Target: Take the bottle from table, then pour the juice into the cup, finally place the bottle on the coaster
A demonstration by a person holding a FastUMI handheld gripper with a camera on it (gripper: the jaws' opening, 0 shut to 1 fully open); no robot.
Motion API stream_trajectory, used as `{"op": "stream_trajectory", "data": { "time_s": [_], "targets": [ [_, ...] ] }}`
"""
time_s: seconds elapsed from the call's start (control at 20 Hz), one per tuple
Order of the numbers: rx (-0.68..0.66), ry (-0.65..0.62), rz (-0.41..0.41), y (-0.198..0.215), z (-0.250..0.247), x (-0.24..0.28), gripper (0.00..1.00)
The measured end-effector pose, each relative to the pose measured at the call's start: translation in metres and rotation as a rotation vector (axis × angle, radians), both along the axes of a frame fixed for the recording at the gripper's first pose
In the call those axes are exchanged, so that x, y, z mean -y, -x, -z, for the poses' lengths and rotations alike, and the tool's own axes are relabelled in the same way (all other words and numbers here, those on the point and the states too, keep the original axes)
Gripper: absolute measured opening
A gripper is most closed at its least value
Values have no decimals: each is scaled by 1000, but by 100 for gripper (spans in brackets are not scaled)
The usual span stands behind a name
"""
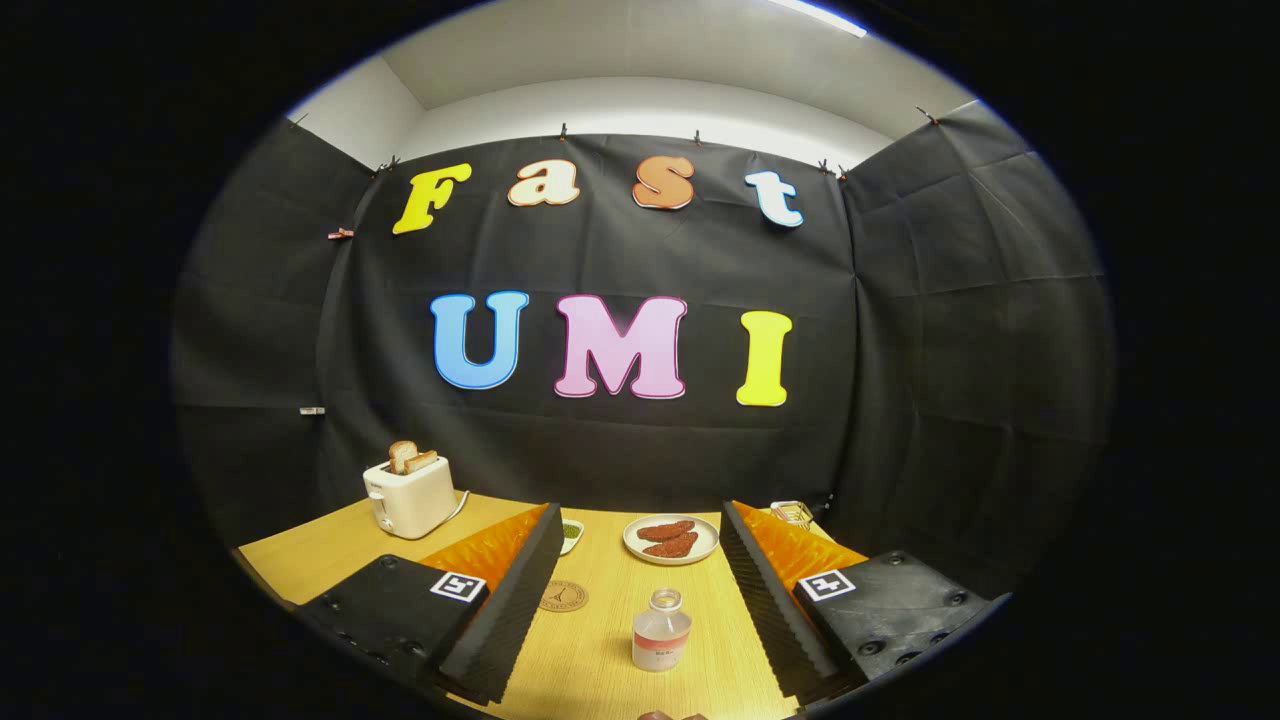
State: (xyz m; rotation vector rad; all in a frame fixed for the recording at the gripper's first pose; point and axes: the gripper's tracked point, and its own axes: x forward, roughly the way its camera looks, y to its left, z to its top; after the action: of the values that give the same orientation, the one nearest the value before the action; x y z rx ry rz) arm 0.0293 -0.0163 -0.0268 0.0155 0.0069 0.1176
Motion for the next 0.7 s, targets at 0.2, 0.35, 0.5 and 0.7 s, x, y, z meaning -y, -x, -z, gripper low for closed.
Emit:
{"op": "stream_trajectory", "data": {
  "time_s": [0.2, 0.35, 0.5, 0.7],
  "targets": [
    [-37, 9, -21, -9, 31, 4, 97],
    [-59, 14, -46, -20, 55, 5, 97],
    [-72, 19, -58, -35, 81, 7, 97],
    [-117, 3, -58, -55, 119, 12, 97]
  ]
}}
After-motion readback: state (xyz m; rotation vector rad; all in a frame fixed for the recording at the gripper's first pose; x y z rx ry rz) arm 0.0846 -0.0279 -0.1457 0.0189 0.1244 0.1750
